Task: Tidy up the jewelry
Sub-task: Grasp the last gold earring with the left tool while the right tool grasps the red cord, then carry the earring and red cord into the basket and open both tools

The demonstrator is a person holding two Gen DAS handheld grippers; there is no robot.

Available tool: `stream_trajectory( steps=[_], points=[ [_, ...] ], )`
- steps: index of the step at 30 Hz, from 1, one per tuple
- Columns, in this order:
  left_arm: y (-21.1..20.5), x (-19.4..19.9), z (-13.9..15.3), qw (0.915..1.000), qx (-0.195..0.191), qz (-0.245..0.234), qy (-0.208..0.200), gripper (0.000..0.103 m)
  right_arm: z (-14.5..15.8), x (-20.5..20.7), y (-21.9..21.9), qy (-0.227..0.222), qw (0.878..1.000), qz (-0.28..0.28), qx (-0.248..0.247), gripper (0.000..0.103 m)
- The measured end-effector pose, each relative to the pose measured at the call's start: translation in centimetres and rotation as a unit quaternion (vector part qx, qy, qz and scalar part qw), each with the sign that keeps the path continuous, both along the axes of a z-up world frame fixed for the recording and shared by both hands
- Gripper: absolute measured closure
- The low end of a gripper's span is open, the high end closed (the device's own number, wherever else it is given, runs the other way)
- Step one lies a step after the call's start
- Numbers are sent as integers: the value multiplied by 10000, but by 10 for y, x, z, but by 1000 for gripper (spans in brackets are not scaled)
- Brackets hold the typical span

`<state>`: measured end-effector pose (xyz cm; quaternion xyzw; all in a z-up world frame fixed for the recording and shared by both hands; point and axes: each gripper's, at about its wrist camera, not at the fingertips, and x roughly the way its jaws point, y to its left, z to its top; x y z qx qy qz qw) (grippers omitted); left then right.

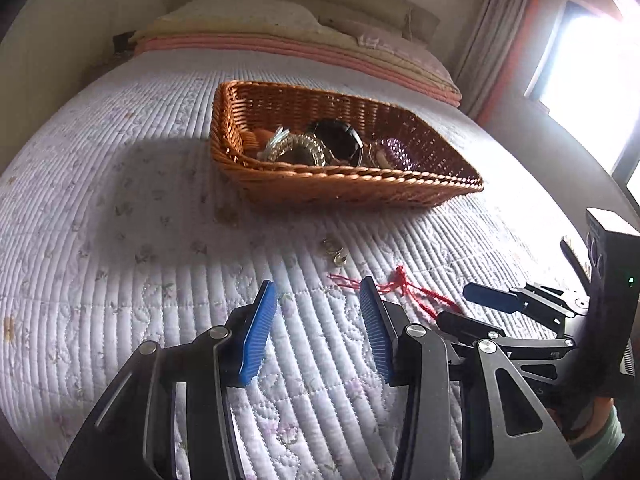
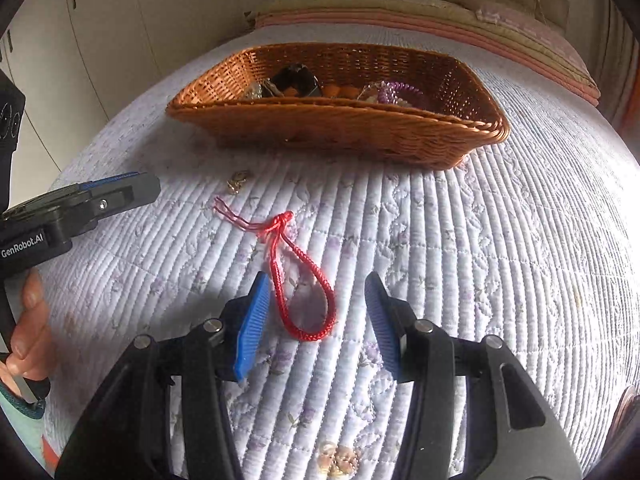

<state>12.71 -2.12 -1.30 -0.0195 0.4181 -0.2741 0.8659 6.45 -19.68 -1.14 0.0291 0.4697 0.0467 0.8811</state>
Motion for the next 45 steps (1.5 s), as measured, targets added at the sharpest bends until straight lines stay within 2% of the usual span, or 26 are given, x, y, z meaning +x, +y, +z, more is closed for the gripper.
stream_trajectory(
  steps=[7,8,9,13,14,18,21,23,24,25,31,37,42,45],
  points=[
    [-20,13,-9,9994,307,-169,34,62,-13,9,13,120,9995,110,-287,59],
    [-23,15,-9,9992,344,-182,24,62,-13,10,14,101,9994,115,-323,68],
    [-26,16,-10,9991,369,-193,16,62,-13,10,15,89,9994,133,-319,71],
    [-38,23,-10,9990,406,-195,15,62,-13,14,5,62,9995,-115,-291,92],
    [-41,25,-11,9989,420,-194,26,62,-13,14,-1,51,9994,-234,-244,93],
    [-51,32,-16,9984,552,-110,58,63,-13,16,-26,47,9978,-660,36,94],
    [-61,35,-17,9971,762,-37,-42,69,-15,17,-36,67,9970,-699,321,94],
    [-67,35,-19,9955,943,11,-132,80,-14,16,-35,20,9973,-671,283,94],
    [-69,33,-19,9942,1055,40,-197,83,-14,15,-33,2,9976,-650,235,94],
    [-70,31,-19,9935,1110,44,-250,91,-14,14,-32,-11,9978,-635,194,94],
    [-64,16,-13,9942,1012,-94,-350,94,-11,10,-25,-74,9986,-498,161,95],
    [-51,-21,-9,9944,973,-127,-385,94,-6,4,-19,-88,9987,-457,185,96],
    [-34,-43,-13,9938,1077,99,-256,94,-7,-2,-17,70,9986,-410,338,96],
    [-21,-52,-11,9948,957,194,-304,94,-9,-6,-17,117,9983,-345,450,95]
  ],
)
